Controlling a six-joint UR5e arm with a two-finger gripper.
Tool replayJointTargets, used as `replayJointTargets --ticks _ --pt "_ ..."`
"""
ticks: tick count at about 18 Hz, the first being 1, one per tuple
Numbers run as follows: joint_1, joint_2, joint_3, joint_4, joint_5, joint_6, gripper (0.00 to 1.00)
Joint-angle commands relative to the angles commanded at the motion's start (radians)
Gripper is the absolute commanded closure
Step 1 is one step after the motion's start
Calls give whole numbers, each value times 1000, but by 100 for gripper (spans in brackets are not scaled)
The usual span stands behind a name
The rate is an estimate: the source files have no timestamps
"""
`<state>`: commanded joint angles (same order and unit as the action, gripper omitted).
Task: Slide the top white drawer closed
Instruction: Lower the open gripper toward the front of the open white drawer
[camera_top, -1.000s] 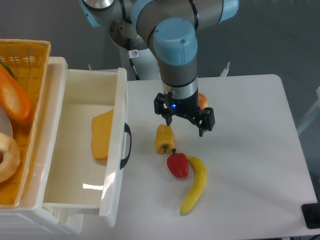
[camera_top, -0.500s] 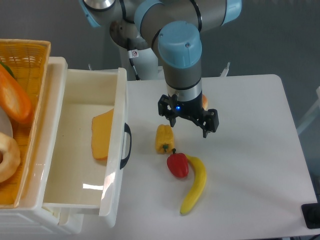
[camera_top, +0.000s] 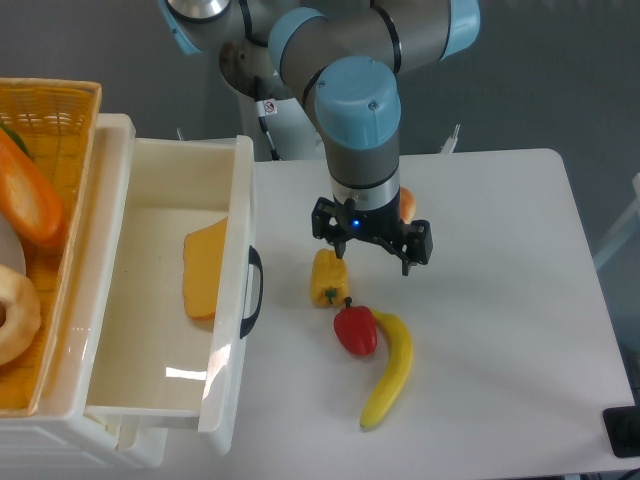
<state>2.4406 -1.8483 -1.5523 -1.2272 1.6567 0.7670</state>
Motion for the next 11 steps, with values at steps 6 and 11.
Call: replayJointTargets --ticks 6,11 --pt "-5 -54 6 24 -2 -101 0" --pt "8 -112 37 25 -34 -236 0"
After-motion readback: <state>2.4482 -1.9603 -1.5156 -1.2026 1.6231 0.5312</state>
